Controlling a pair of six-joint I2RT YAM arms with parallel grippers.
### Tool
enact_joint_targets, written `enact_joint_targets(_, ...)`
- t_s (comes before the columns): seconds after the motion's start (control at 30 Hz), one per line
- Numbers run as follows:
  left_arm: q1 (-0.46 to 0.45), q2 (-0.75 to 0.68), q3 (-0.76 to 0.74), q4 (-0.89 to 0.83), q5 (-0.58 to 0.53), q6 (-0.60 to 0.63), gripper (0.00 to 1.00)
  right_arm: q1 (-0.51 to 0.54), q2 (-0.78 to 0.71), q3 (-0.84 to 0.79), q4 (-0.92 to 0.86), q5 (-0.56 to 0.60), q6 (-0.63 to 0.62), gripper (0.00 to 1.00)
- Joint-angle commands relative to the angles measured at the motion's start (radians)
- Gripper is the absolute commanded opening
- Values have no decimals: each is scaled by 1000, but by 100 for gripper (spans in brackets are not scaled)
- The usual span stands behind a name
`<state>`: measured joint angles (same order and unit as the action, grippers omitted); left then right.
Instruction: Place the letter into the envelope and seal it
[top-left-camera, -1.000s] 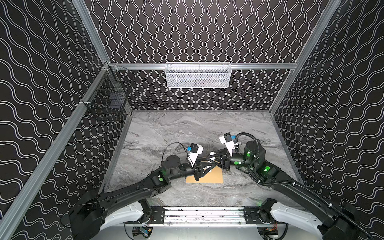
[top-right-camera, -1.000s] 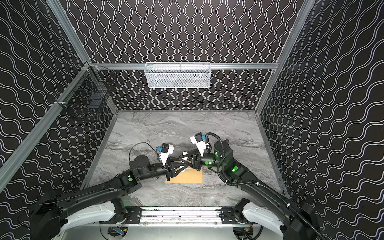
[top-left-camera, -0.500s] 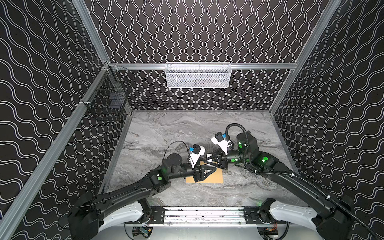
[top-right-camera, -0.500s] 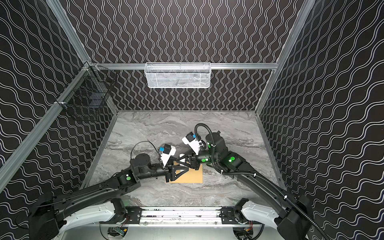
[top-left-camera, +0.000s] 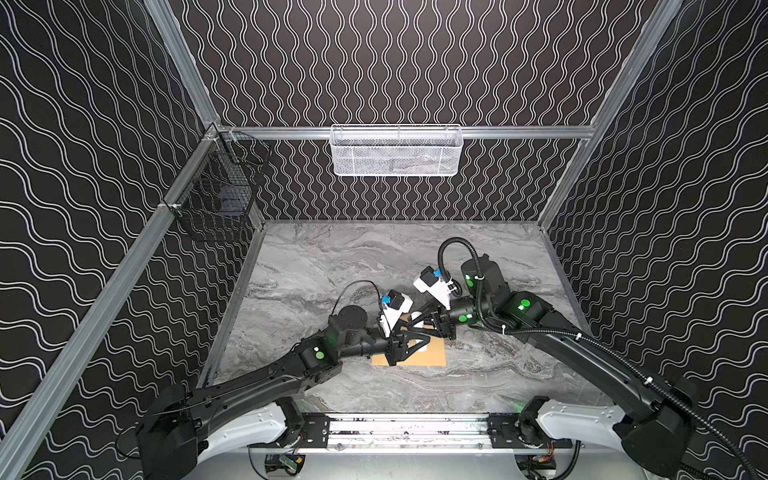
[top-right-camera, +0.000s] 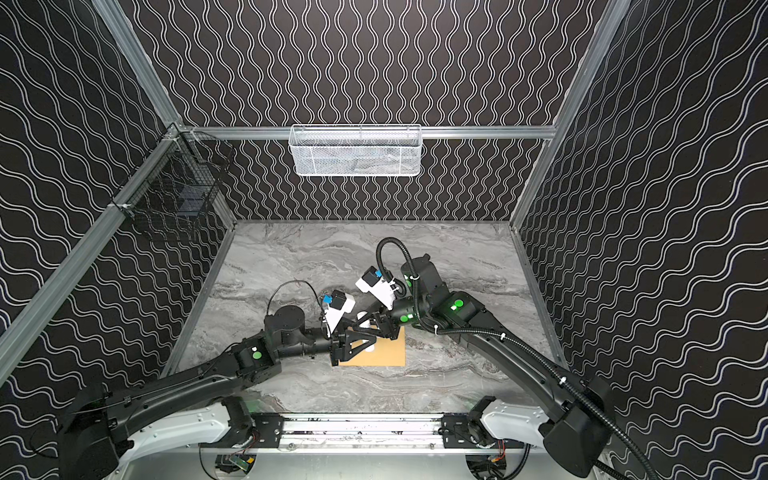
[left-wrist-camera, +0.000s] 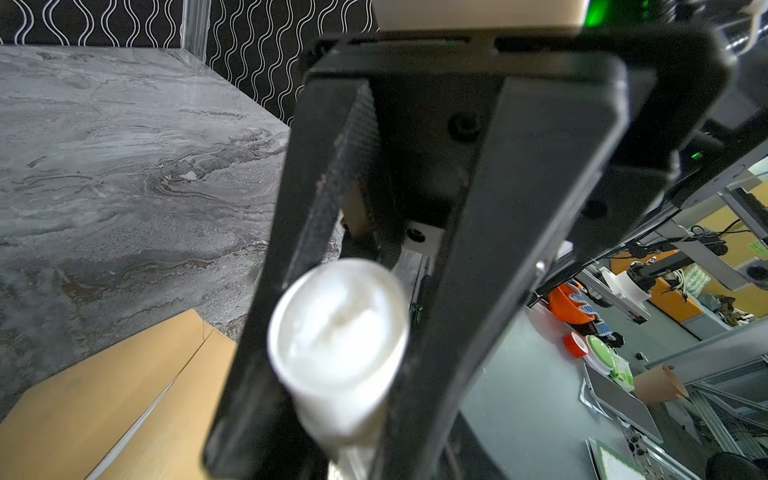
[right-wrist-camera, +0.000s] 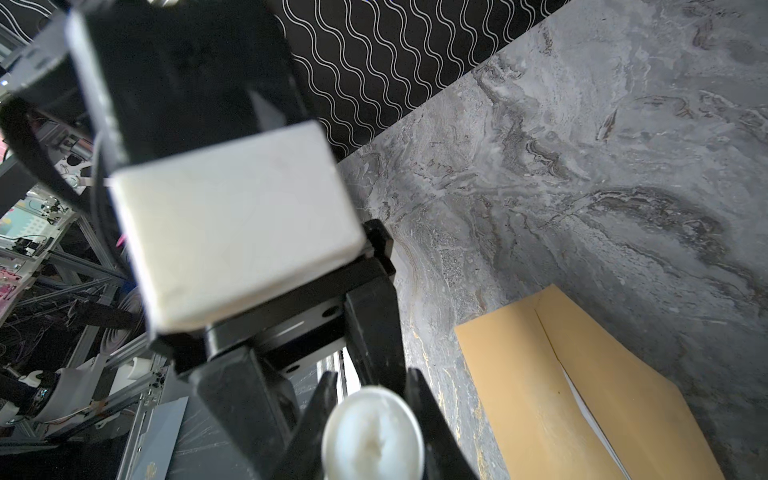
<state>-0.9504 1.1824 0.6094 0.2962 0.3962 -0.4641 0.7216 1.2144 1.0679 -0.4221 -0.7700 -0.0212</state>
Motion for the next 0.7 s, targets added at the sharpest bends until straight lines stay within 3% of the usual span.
enact_joint_targets(0.0, 4, -15, 12, 63, -11, 12, 42, 2, 8, 6, -65, -20, -42, 1)
enact_joint_targets(0.13, 12, -36, -13, 96, -5, -7, 42, 1, 2, 6, -53, -17, -38, 1)
enact_joint_targets(0.67, 24, -20, -26, 142, 7, -49, 17, 5, 17, 5, -20, -29, -6, 2)
